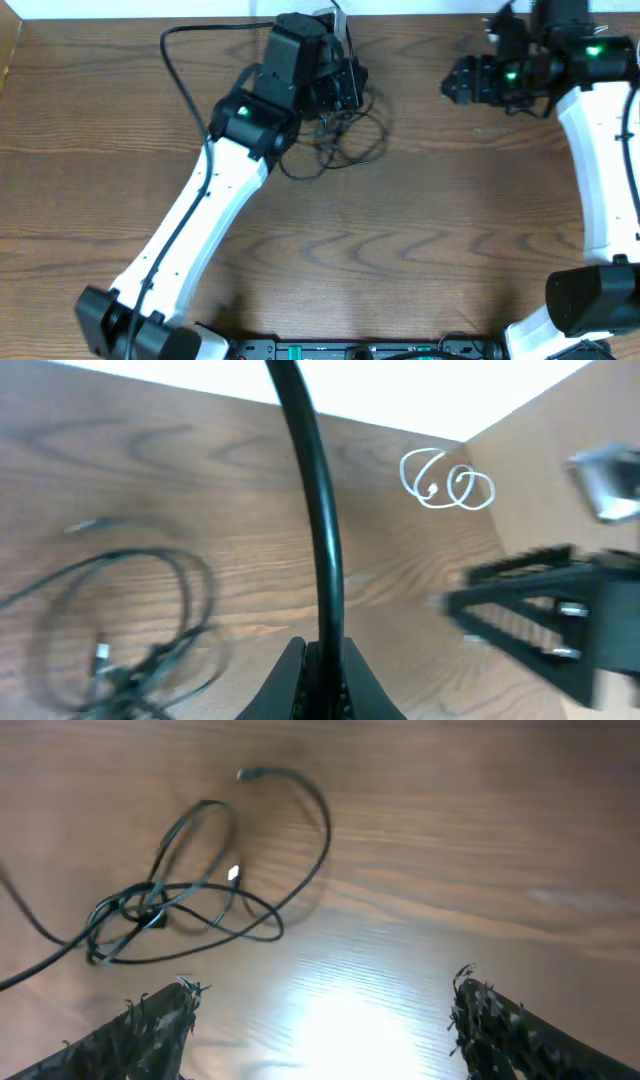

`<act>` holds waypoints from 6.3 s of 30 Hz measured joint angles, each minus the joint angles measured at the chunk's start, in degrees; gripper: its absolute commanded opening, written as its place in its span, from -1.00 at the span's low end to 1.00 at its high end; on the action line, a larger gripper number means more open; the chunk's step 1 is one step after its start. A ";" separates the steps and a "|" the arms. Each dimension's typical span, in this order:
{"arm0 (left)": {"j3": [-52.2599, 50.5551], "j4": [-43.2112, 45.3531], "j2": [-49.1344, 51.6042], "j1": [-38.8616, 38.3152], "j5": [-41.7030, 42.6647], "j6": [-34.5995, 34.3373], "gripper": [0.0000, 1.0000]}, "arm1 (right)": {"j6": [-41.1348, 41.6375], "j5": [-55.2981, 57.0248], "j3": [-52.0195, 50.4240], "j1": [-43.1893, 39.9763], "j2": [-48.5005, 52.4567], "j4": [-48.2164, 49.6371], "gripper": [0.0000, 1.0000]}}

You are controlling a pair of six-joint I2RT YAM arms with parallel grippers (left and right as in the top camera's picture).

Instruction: Untangle cables

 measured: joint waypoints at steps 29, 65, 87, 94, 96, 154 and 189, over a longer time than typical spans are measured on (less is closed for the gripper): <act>0.17 9.18 -12.83 11.06 -0.20 0.26 -0.85 | -0.26 -8.41 -0.07 9.73 13.66 5.07 0.59; 2.10 14.73 -34.88 11.08 -12.09 4.74 -0.85 | -22.71 -29.14 -0.28 30.62 30.32 18.73 0.38; 2.12 -2.32 -31.95 11.08 -13.99 5.62 -0.85 | -0.17 -25.42 -0.87 17.14 7.52 34.16 -0.98; 2.10 -5.79 -25.42 11.08 -13.99 5.62 -0.85 | 7.23 -7.43 -0.24 10.47 -13.09 33.00 -0.98; 2.10 -5.92 -24.37 11.08 -13.99 5.64 -0.85 | 8.87 -1.31 -0.13 10.32 -15.80 31.19 -0.98; -11.34 1.36 -3.08 1.33 20.26 18.34 0.33 | 24.02 8.20 -0.15 11.58 -1.51 19.43 -0.98; -23.17 43.91 6.78 -5.77 1.49 1.22 -0.08 | 24.04 1.09 -0.15 10.95 -1.51 17.81 -0.98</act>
